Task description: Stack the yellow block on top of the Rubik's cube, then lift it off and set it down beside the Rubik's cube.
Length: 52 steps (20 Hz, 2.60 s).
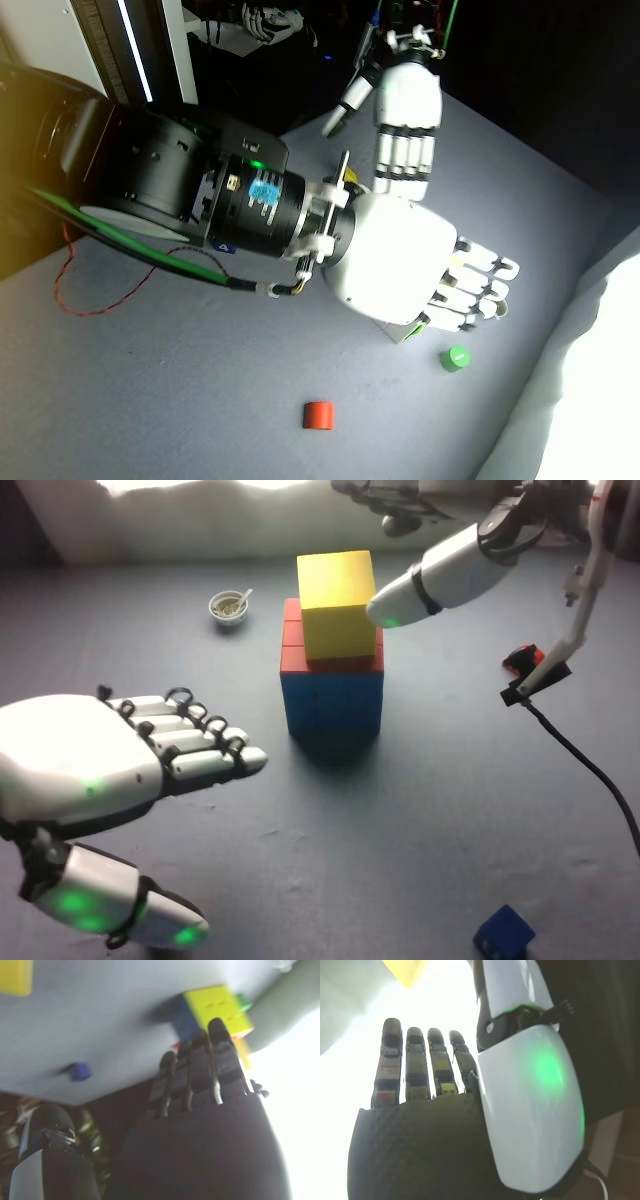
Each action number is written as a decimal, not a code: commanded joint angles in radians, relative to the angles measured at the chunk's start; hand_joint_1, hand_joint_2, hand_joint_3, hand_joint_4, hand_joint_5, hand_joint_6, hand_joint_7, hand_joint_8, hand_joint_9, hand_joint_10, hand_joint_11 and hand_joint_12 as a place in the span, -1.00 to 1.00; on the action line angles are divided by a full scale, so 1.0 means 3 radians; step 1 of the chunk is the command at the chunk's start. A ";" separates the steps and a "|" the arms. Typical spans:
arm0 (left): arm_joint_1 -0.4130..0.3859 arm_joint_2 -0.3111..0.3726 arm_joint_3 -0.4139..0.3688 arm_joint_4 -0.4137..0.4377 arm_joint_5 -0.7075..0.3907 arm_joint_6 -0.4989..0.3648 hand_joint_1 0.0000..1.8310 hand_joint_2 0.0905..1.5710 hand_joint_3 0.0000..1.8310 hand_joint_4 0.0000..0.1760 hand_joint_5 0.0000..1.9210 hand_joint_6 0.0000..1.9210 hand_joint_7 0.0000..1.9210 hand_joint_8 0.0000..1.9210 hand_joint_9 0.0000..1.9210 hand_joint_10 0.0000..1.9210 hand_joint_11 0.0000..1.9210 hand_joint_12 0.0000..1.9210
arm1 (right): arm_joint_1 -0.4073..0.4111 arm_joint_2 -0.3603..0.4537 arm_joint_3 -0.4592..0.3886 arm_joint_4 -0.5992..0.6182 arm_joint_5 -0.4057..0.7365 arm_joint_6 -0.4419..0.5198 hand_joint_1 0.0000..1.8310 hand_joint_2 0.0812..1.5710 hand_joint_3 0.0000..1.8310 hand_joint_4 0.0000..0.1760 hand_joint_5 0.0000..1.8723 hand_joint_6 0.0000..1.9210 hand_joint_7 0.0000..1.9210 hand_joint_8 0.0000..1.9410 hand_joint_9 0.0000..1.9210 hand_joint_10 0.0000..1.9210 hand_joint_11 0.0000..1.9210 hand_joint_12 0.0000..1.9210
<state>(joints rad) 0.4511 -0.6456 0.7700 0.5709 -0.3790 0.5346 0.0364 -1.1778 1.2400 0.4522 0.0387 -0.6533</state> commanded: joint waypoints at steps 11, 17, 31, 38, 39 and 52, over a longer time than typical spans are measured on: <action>-0.0211 0.0248 -0.0153 0.1018 -0.0765 -0.0411 -0.85 0.33 -1.00 -1.00 -1.00 -1.00 -0.99 -1.00 -0.98 -0.99 -0.99 -0.87 | -0.0140 -0.0251 0.0241 0.0049 0.0701 0.0178 0.29 0.29 -1.00 -1.00 -0.98 -0.99 -1.00 -1.00 -0.99 -1.00 -1.00 -0.60; -0.0286 0.0209 -0.0128 0.1136 -0.0777 -0.0624 -0.81 0.36 -0.99 -1.00 -1.00 -1.00 -0.98 -1.00 -0.96 -1.00 -1.00 -0.78 | -0.0263 -0.0316 0.0293 -0.0545 0.0872 0.0788 0.27 0.30 -1.00 -1.00 -0.98 -1.00 -0.97 -1.00 -0.98 -1.00 -1.00 -0.57; -0.0455 0.0096 -0.0034 0.1656 -0.0754 -0.1205 -0.78 0.35 -1.00 -1.00 -0.96 -1.00 -0.91 -1.00 -0.90 -1.00 -1.00 -0.70 | -0.0451 -0.0441 0.0391 -0.0621 0.0931 0.0891 0.30 0.28 -1.00 -1.00 -0.98 -1.00 -0.99 -1.00 -0.99 -0.99 -1.00 -0.53; -0.0500 0.0076 -0.0020 0.1707 -0.0752 -0.1221 -0.82 0.36 -1.00 -1.00 -0.96 -1.00 -0.92 -1.00 -0.90 -1.00 -1.00 -0.69 | -0.0486 -0.0451 0.0434 -0.0622 0.0928 0.0895 0.29 0.33 -1.00 -1.00 -0.85 -0.97 -0.82 -0.97 -0.85 -0.95 -1.00 -0.12; -0.0513 0.0071 -0.0020 0.1717 -0.0749 -0.1221 -0.80 0.36 -1.00 -1.00 -0.95 -1.00 -0.91 -1.00 -0.89 -1.00 -1.00 -0.65 | -0.0487 -0.0451 0.0433 -0.0622 0.0927 0.0897 0.26 0.36 -1.00 -1.00 -0.78 -0.95 -0.74 -0.95 -0.79 -0.92 -1.00 -0.02; -0.0582 0.0068 -0.0035 0.1701 -0.0713 -0.1288 -0.76 0.37 -1.00 -1.00 -0.96 -1.00 -0.91 -1.00 -0.90 -1.00 -1.00 -0.68 | -0.0395 -0.0382 0.0416 -0.0669 0.0970 0.0908 0.31 0.49 -1.00 -1.00 -0.19 0.27 -0.05 0.30 -0.26 0.32 -0.69 0.81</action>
<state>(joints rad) 0.2897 -0.6319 0.7605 1.1187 -0.5312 0.1524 -0.0971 -1.3060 1.3640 0.2436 0.2146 -0.3954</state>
